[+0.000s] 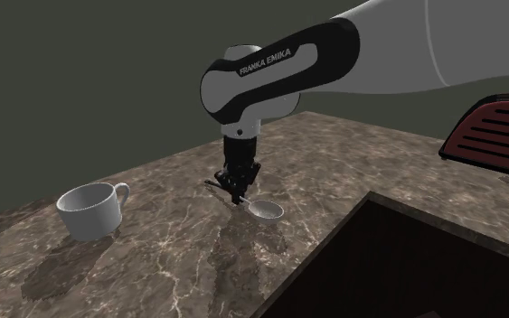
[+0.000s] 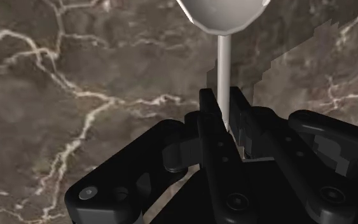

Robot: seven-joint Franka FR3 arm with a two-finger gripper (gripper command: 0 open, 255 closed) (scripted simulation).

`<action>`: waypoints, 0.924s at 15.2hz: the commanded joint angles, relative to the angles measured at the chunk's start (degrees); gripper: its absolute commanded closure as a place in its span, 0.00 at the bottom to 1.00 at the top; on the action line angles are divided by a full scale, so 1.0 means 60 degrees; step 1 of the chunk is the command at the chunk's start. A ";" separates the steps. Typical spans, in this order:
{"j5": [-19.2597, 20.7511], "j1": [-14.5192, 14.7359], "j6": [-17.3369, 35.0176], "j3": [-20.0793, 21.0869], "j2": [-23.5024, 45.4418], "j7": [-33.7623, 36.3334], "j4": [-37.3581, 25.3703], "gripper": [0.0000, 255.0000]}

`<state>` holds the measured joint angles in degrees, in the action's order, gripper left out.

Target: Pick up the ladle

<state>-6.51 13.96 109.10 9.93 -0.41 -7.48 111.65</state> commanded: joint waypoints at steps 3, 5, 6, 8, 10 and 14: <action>0.0003 -0.0008 -0.0371 -0.0008 -0.0070 0.0027 -0.0300 1.00; 0.0006 -0.0011 -0.0622 -0.0012 -0.0101 0.0048 -0.0521 1.00; 0.0007 -0.0013 -0.0748 -0.0014 -0.0115 0.0058 -0.0633 1.00; 0.0011 -0.0016 -0.1000 -0.0017 -0.0137 0.0079 -0.0864 1.00; 0.0015 -0.0019 -0.1253 -0.0021 -0.0150 0.0102 -0.1105 1.00; 0.0026 -0.0024 -0.1763 -0.0026 -0.0151 0.0149 -0.1616 1.00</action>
<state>-6.37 13.84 99.34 9.79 -1.26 -6.63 102.69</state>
